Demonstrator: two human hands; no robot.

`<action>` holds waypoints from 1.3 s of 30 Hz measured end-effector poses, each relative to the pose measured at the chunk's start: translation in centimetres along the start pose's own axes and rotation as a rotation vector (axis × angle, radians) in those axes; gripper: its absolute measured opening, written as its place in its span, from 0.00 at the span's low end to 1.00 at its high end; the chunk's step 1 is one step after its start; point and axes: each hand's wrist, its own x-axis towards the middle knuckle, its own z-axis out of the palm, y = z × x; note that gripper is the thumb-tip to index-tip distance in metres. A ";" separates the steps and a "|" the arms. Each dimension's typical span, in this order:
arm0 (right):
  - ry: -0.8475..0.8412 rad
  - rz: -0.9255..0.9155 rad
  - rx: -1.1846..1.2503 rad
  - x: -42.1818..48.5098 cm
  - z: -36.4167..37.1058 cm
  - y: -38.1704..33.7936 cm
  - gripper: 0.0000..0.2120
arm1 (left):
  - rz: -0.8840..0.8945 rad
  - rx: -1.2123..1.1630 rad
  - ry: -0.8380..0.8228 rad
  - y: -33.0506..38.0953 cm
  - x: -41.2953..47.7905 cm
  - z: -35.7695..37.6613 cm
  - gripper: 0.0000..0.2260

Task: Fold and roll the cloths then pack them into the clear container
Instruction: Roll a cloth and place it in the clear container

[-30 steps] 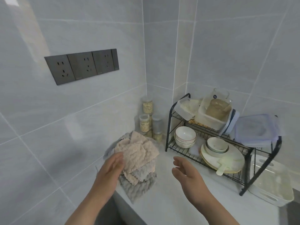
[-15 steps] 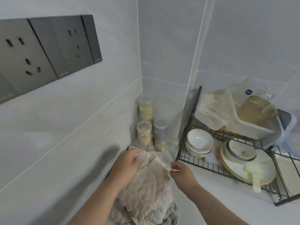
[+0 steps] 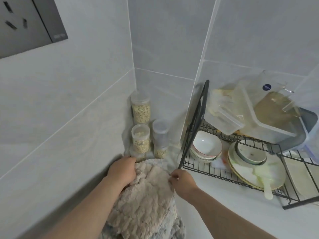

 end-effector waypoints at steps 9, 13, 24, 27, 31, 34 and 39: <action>0.135 -0.118 0.261 -5.6 -3.0 1.1 0.09 | -0.016 -0.105 0.169 -0.8 -4.4 -2.5 0.03; 0.118 -0.116 0.519 -9.6 -5.3 0.8 0.08 | -0.020 -0.231 0.242 -0.5 -7.7 -4.5 0.09; 0.349 -0.127 0.864 -17.8 -12.5 5.5 0.06 | 0.069 -0.344 0.269 6.9 -12.2 -9.4 0.08; 0.498 -0.090 0.857 -19.7 -14.6 7.7 0.07 | 0.180 -0.468 0.238 10.2 -11.1 -9.7 0.08; 0.670 -0.056 0.761 -22.1 -17.9 10.1 0.07 | 0.319 -0.558 0.184 14.7 -9.2 -9.4 0.10; 0.763 -0.033 0.678 -23.7 -20.1 11.9 0.06 | 0.444 -0.554 0.176 18.1 -9.0 -9.0 0.10; 0.828 0.031 0.569 -26.2 -19.8 15.4 0.08 | 0.581 -0.481 0.168 19.9 -11.4 -6.8 0.07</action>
